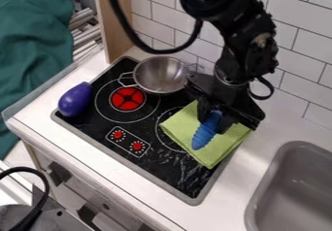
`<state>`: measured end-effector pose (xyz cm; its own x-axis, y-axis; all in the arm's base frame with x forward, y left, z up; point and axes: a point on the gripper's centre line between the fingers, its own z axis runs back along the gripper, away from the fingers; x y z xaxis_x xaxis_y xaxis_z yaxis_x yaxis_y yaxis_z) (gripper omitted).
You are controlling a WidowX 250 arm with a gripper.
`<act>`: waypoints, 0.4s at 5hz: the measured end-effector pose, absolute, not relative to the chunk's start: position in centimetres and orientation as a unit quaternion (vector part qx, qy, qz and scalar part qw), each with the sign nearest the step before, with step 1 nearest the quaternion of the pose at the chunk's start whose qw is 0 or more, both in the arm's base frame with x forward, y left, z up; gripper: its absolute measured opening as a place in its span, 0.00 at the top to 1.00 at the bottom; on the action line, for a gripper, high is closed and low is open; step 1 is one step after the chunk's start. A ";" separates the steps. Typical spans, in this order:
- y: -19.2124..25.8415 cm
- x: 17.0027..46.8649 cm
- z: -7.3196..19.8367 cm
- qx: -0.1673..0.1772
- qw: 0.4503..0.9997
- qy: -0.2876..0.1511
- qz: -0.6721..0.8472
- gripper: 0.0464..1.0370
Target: Move the spatula to the right of
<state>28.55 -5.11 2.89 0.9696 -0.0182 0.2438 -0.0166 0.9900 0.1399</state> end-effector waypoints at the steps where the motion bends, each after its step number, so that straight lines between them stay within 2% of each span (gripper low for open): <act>1: -2.2 27.1 2.6 0.064 0.991 -0.106 0.046 0.72; 2: 1.9 24.9 2.0 0.067 0.990 -0.095 0.083 0.72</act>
<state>24.87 1.90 2.01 0.9683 0.1518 0.1983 -0.1770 0.9773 0.1162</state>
